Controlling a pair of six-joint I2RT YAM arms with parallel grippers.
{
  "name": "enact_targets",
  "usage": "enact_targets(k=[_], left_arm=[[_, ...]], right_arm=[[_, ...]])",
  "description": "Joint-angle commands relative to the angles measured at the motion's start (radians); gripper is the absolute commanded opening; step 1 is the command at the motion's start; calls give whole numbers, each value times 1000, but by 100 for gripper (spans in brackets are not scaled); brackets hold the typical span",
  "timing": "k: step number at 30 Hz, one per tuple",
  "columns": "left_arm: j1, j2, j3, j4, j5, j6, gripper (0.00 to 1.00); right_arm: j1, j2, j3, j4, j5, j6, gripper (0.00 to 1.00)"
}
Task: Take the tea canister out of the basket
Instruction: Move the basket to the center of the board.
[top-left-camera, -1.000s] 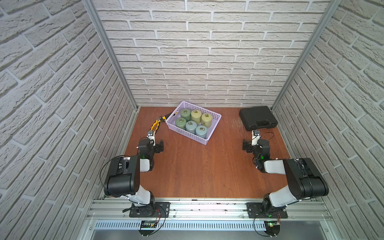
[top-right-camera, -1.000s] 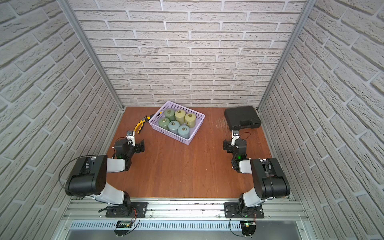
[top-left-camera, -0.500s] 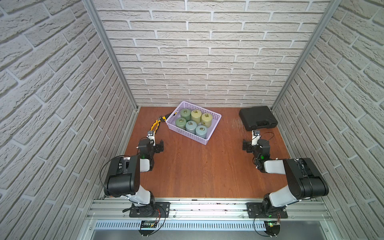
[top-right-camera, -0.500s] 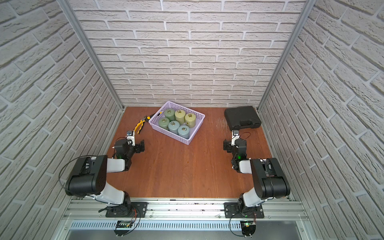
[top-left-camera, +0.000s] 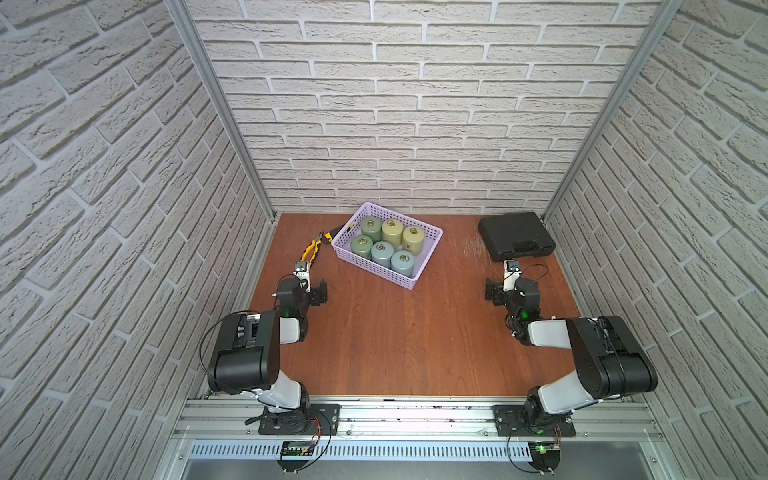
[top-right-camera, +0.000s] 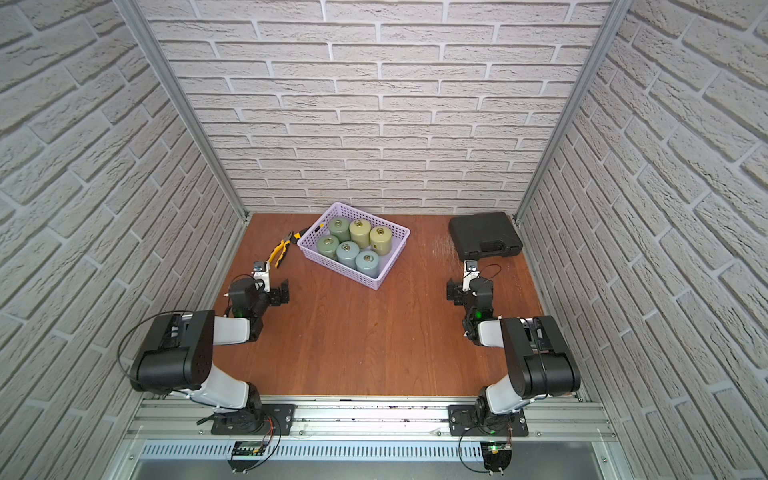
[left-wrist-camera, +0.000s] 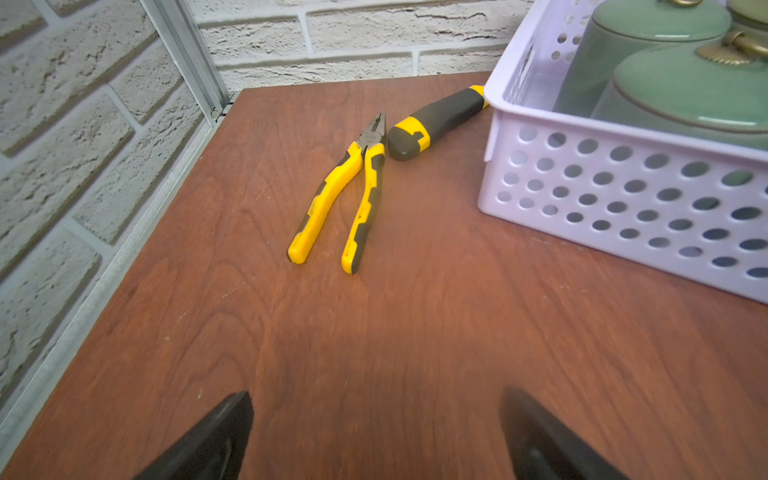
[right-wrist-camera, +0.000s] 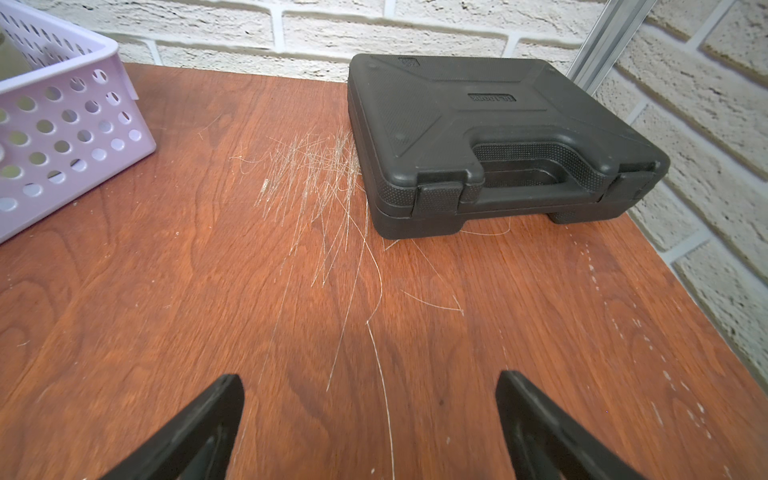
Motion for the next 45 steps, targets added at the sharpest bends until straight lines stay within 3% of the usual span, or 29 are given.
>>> enact_targets(k=[1, 12, 16, 20, 26, 30, 34, 38, 45], left_arm=[[6, -5, 14, 44, 14, 2, 98], [5, -28, 13, 32, -7, -1, 98], [-10, -144, 86, -187, -115, -23, 98], [-36, -285, 85, -277, -131, -28, 98], [-33, -506, 205, -644, -187, -228, 98], [-33, -604, 294, -871, -181, -300, 98], [-35, -675, 343, -984, -138, -325, 98], [-38, -669, 426, -1143, -108, -348, 98], [-37, -673, 461, -1288, -99, -551, 98]], right_arm=[[-4, -20, 7, 48, 2, 9, 99], [-4, -48, 7, 34, -10, 8, 99], [-4, -146, 142, -305, 27, 32, 99], [-4, -236, 186, -435, 11, 63, 99], [14, -327, 388, -830, -12, 181, 99], [49, -307, 500, -981, -50, 227, 99], [95, -236, 634, -1116, -88, 315, 99], [154, -143, 753, -1194, -126, 386, 99], [277, 41, 928, -1252, -115, 475, 99]])
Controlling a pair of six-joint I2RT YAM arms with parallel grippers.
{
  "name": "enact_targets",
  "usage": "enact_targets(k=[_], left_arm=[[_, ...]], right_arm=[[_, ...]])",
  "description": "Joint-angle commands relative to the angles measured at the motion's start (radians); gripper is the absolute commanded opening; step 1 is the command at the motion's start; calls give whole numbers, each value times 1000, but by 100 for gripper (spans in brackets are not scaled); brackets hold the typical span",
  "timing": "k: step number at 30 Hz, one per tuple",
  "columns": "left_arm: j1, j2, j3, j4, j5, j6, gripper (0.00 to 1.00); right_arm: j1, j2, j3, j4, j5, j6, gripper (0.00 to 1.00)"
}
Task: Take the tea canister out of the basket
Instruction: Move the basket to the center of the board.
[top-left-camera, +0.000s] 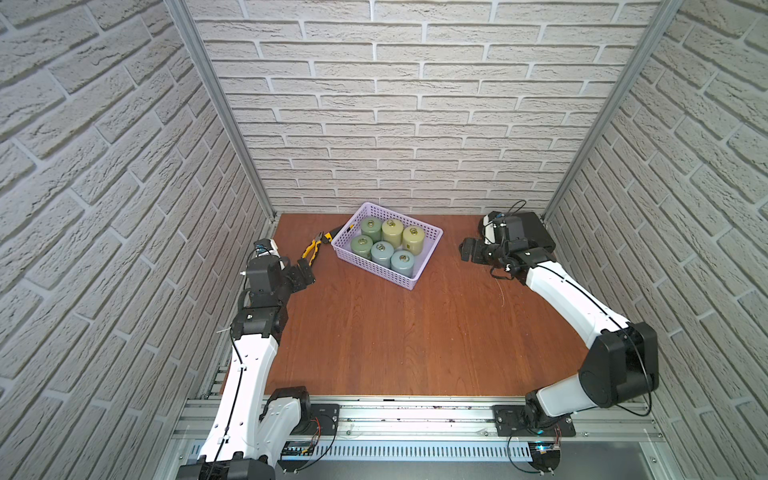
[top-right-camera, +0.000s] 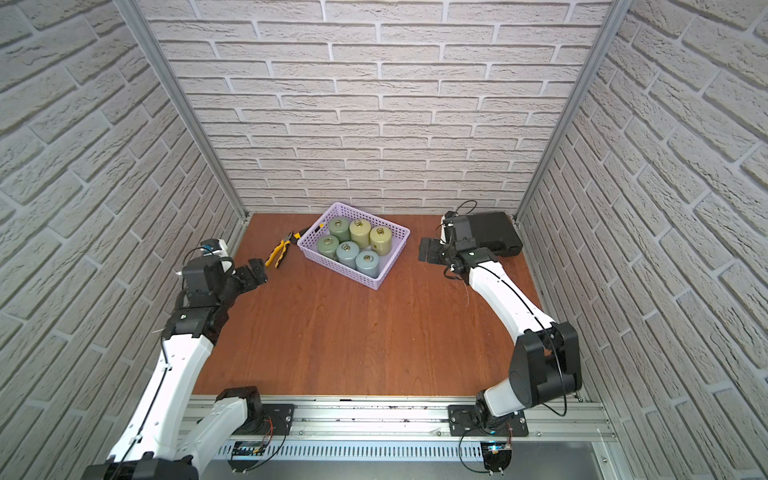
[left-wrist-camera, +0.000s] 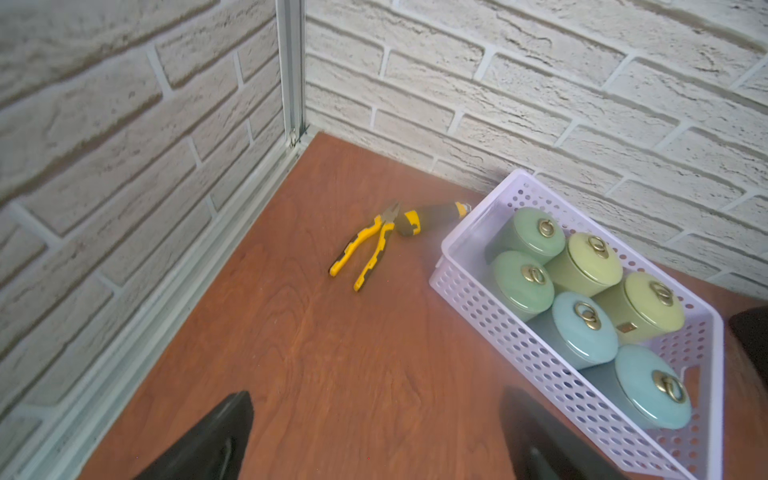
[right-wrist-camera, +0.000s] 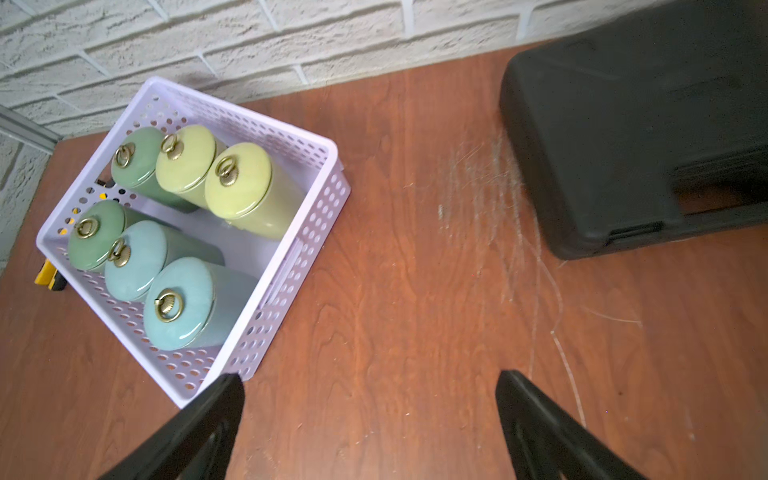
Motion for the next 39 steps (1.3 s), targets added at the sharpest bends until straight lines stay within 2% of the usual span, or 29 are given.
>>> enact_targets(k=[1, 10, 20, 24, 31, 39], left_arm=[[-2, -10, 6, -91, 41, -119, 98], [-10, 7, -6, -99, 185, -124, 98], [-25, -11, -6, -159, 201, -127, 98], [-26, -14, -8, -168, 207, -126, 98], [-27, -28, -8, -182, 208, -127, 98], [-26, -12, -8, -181, 219, -124, 98]], right_arm=[[59, 60, 73, -55, 21, 74, 99], [135, 270, 289, -152, 53, 196, 95], [179, 466, 494, -273, 135, 286, 92], [192, 532, 560, -300, 144, 303, 87], [203, 622, 646, -346, 169, 361, 66], [209, 673, 688, -379, 187, 400, 58]])
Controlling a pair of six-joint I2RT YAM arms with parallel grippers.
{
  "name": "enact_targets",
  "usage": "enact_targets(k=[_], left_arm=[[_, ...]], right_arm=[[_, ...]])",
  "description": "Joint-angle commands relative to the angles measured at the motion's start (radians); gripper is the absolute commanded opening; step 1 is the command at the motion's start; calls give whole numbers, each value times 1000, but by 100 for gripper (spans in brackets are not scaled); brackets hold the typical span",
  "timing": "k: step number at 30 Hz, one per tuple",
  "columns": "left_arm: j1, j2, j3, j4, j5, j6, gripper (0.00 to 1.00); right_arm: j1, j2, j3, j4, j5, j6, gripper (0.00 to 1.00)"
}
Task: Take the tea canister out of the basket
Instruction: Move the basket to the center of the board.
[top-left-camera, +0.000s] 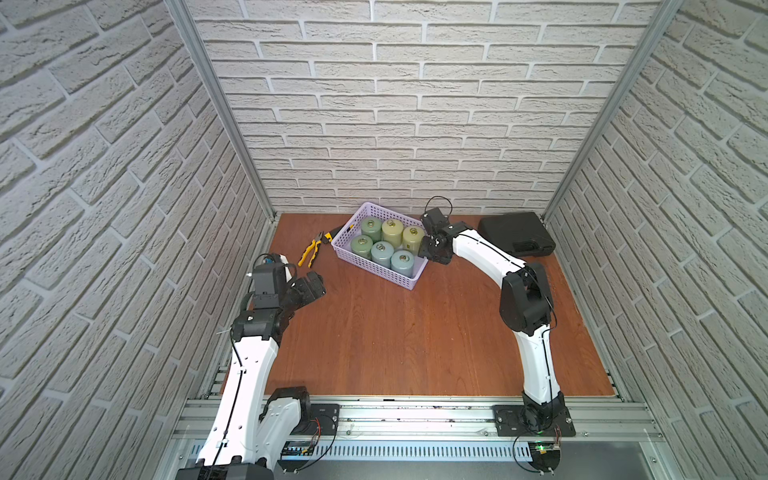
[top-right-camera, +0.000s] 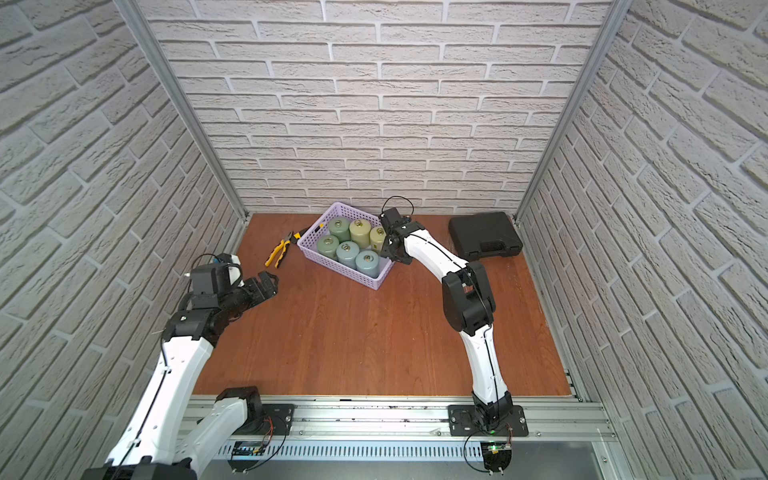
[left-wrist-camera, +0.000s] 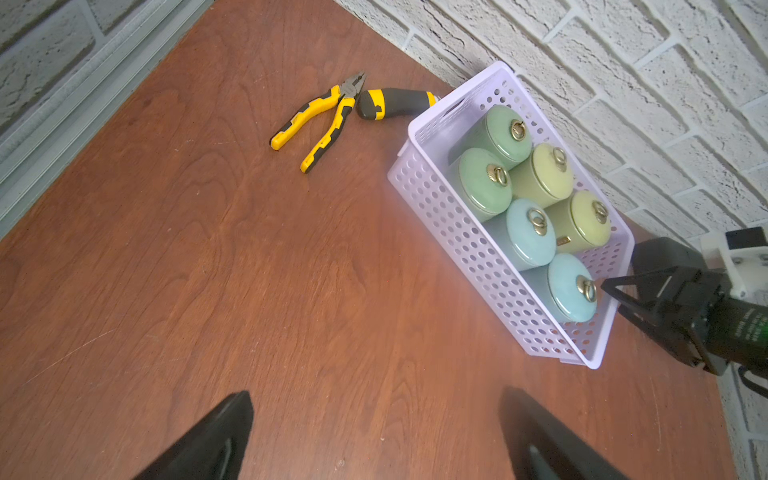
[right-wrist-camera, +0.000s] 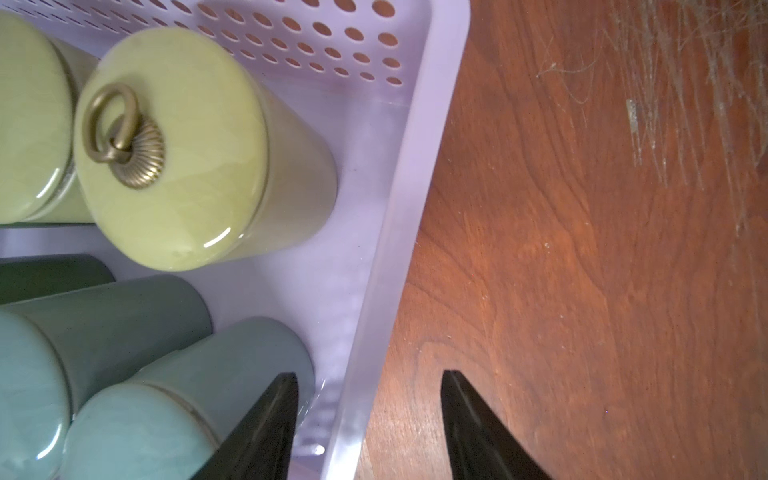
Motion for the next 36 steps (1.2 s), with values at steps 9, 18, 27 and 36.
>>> enact_targets(k=[9, 18, 27, 36], left_arm=[[-7, 15, -4, 11, 14, -2, 98], [-7, 10, -7, 9, 10, -4, 98], [-6, -7, -6, -5, 3, -4, 98], [-7, -13, 12, -15, -12, 27, 98]], right_arm=[[10, 24, 34, -50, 29, 50, 40], [9, 42, 46, -71, 21, 61, 36], [9, 57, 59, -74, -3, 58, 30], [-2, 17, 33, -88, -3, 28, 13]])
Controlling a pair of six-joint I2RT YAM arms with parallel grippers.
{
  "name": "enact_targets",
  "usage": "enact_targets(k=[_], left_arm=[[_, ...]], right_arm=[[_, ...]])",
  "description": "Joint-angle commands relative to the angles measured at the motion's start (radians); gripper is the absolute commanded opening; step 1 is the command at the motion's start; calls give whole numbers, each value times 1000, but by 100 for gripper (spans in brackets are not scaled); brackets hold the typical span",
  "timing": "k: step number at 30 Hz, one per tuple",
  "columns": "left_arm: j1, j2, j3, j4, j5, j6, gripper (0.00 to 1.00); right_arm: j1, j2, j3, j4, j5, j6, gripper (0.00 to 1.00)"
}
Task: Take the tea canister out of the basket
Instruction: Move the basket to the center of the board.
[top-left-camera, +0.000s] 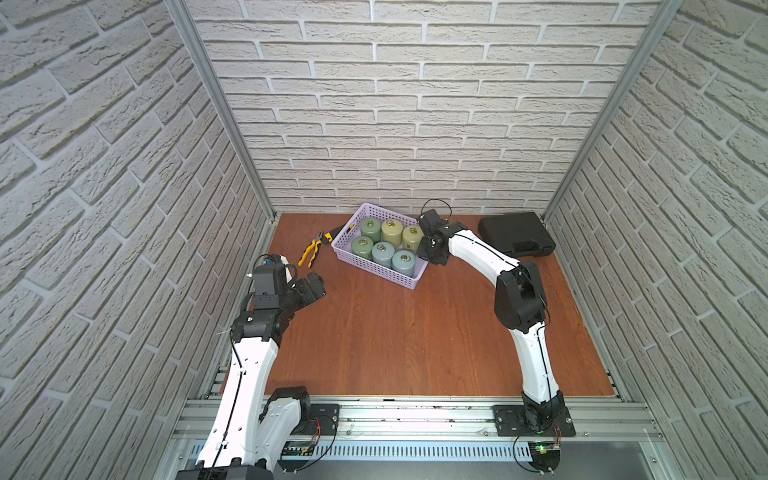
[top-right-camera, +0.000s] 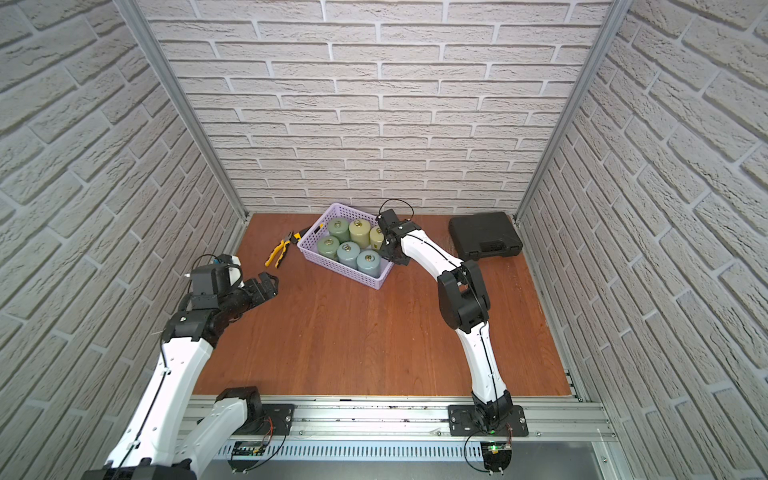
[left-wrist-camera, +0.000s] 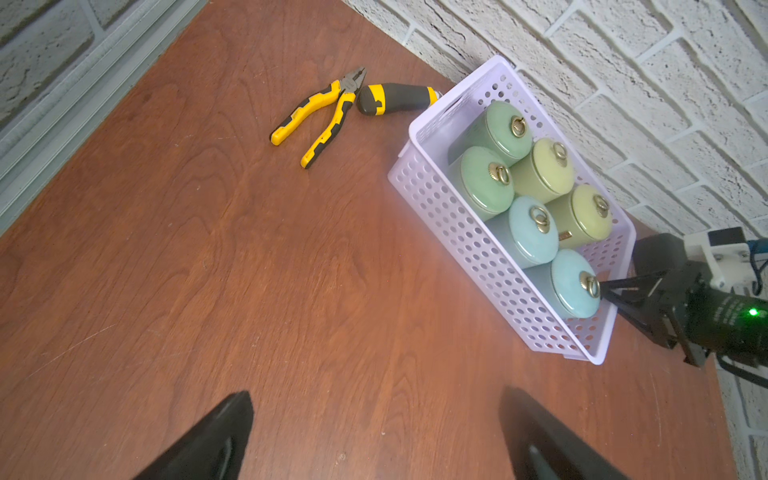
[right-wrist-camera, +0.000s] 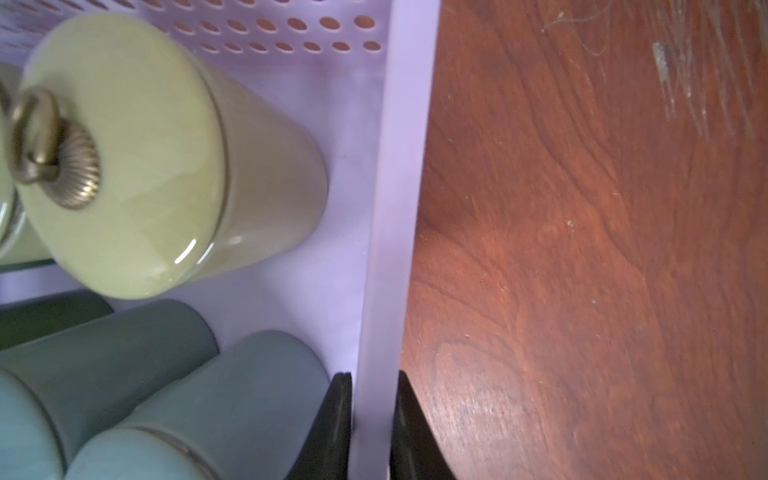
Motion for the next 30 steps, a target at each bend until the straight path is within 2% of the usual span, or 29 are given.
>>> enact_targets(k=[1, 8, 15, 30], left_arm=[[-3, -1, 20, -7, -15, 37, 98], [-3, 50, 90, -43, -38, 124, 98], [-11, 90, 115, -30, -34, 137, 98], [-200, 332, 220, -7, -130, 110, 98]], right_arm=[[-4, -38, -21, -66, 8, -76, 11], [-29, -129, -146, -35, -9, -128, 7], [-65, -231, -304, 3, -38, -179, 5], [-141, -408, -535, 36, -113, -345, 2]])
